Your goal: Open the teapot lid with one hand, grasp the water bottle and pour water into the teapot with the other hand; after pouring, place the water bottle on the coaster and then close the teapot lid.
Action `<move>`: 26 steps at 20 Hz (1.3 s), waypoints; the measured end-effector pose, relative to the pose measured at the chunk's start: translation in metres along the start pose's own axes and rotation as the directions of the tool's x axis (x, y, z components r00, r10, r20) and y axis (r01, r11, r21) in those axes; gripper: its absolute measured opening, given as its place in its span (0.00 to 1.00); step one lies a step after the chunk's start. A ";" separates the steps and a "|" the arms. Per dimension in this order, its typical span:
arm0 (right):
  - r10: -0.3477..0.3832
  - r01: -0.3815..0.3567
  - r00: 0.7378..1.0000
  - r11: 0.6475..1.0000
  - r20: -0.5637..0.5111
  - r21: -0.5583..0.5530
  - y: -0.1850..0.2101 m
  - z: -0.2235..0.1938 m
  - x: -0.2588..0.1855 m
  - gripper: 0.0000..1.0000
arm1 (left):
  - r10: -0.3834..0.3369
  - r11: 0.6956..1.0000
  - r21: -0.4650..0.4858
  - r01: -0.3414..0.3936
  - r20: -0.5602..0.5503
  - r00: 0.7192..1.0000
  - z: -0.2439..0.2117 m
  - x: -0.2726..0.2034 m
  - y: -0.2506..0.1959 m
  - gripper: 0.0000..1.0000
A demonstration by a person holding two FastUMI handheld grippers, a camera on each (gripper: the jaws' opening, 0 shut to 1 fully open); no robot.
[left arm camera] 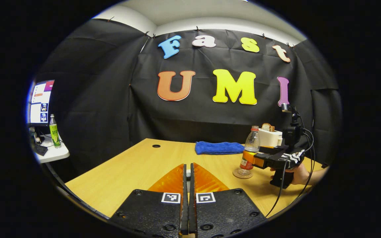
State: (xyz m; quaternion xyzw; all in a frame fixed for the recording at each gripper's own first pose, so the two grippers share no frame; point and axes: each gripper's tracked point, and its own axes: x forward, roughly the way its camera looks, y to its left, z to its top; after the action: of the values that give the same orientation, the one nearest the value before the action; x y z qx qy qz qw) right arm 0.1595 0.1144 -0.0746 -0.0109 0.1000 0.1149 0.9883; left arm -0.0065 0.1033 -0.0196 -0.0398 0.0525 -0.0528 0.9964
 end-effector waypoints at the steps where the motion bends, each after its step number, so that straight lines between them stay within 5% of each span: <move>1: 0.004 -0.004 1.000 1.000 -0.007 0.005 -0.001 -0.003 -0.008 0.98 | -0.001 1.000 0.001 0.001 -0.006 1.000 -0.003 -0.001 -0.003 0.03; 6: -0.028 0.029 0.999 1.000 -0.024 0.008 -0.040 -0.019 -0.074 0.98 | -0.042 0.999 -0.020 0.042 0.007 0.999 -0.012 0.009 -0.029 0.03; 13: -0.137 0.139 0.987 0.990 0.087 -0.012 -0.089 -0.012 -0.154 0.95 | -0.040 0.999 -0.011 0.040 -0.031 0.999 -0.044 0.037 -0.055 0.03; 26: -0.165 0.164 0.981 0.986 0.104 0.017 -0.105 -0.019 -0.169 0.98 | -0.009 1.000 -0.003 0.008 -0.094 0.996 -0.077 0.049 -0.052 0.03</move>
State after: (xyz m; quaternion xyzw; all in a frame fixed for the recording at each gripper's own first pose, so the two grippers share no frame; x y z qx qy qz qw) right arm 0.0184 -0.0267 -0.0600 -0.0089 0.0469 0.0327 0.9983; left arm 0.0279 0.0406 -0.0961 -0.0390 0.0992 -0.0587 0.9926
